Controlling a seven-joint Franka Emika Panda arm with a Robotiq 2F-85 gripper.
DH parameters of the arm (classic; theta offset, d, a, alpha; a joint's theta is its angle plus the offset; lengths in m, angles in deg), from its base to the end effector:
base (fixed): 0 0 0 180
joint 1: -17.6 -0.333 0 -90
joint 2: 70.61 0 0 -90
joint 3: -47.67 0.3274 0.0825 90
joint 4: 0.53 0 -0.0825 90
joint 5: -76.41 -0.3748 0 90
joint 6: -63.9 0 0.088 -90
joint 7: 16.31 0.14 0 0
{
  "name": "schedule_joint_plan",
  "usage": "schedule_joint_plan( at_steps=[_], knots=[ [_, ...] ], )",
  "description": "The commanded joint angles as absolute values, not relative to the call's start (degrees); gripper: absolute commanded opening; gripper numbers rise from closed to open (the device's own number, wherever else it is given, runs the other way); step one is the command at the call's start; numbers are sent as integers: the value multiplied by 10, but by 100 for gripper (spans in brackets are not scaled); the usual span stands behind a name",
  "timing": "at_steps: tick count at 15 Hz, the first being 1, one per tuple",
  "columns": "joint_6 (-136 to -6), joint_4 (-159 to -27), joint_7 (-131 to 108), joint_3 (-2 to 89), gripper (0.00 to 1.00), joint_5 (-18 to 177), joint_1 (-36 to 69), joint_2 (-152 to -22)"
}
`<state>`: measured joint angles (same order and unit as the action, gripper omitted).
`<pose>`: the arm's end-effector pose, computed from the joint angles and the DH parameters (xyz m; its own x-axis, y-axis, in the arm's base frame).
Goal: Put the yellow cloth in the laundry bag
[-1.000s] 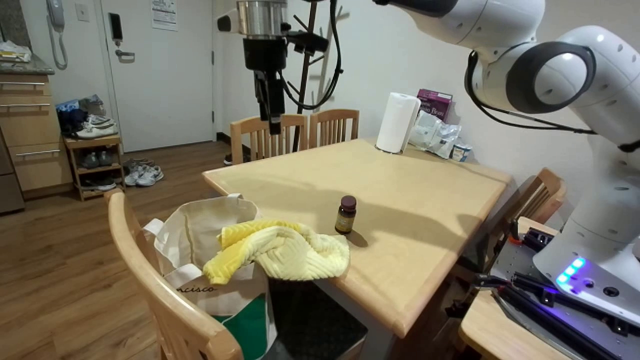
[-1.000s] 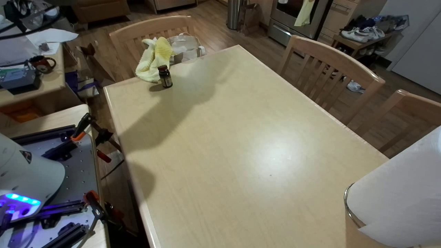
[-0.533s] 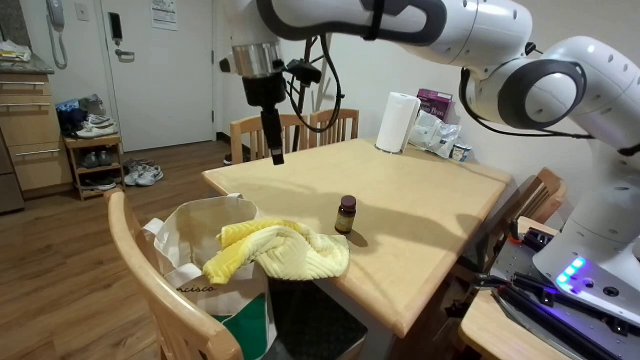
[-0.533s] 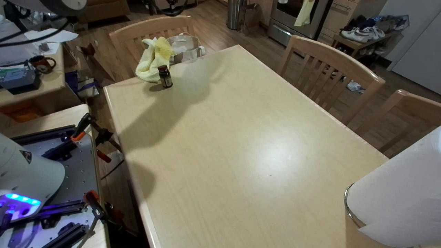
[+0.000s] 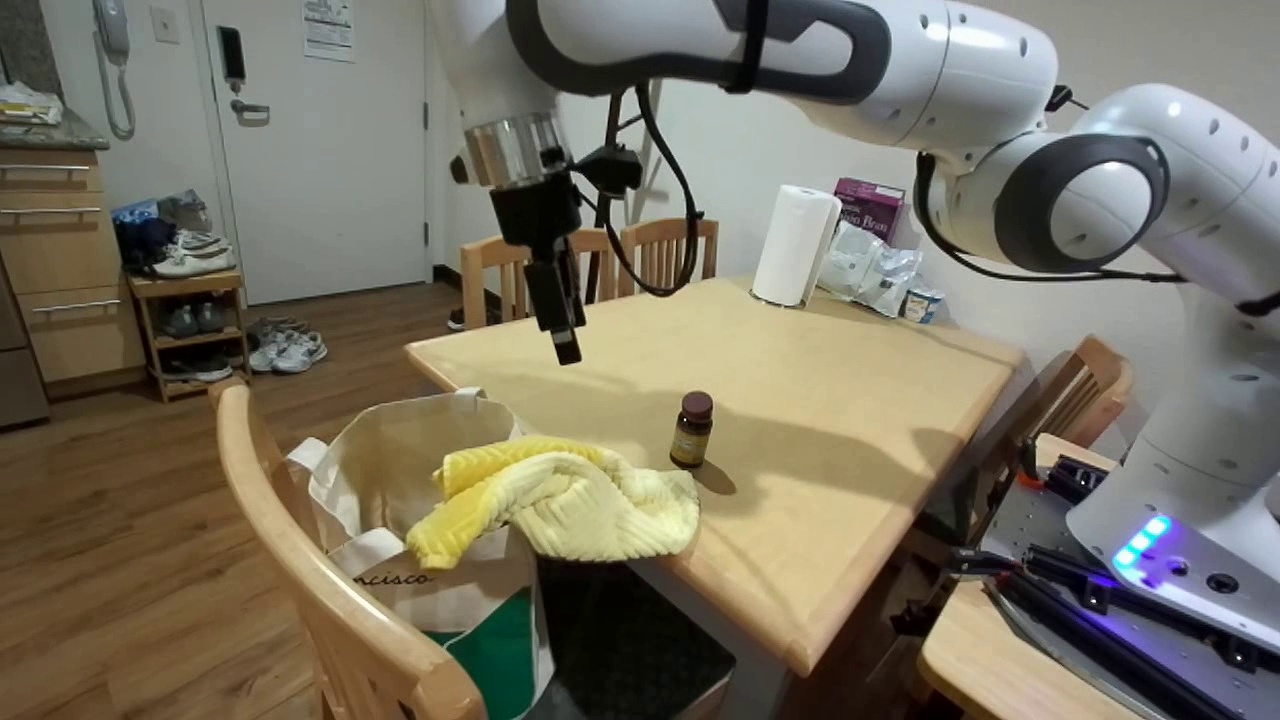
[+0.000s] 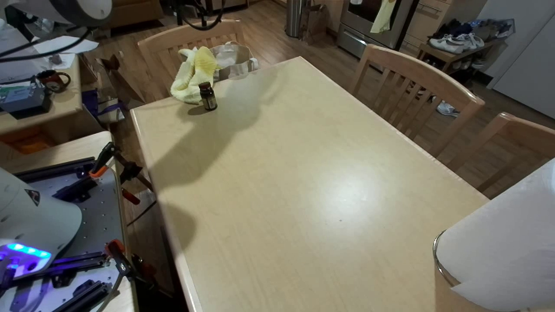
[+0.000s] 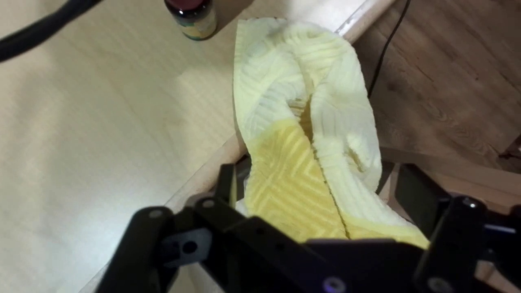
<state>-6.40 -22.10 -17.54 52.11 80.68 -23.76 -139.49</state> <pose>0.5514 0.5011 0.2923 0.6727 0.6554 -0.3435 0.6965 -0.7175 -0.0051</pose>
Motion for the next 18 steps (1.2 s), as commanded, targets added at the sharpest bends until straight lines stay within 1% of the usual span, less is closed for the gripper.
schedule_joint_plan(
  at_steps=[1,3,4,11,18],
  knots=[
    [-114,-213,-148,535,100,780,-240,-1406],
    [-153,-202,-167,526,100,793,-248,-1408],
    [-134,-218,-165,526,100,790,-243,-1404],
    [-141,-214,-189,534,100,782,-239,-1410],
    [-67,-205,-126,556,100,730,-197,-1457]
  ],
)
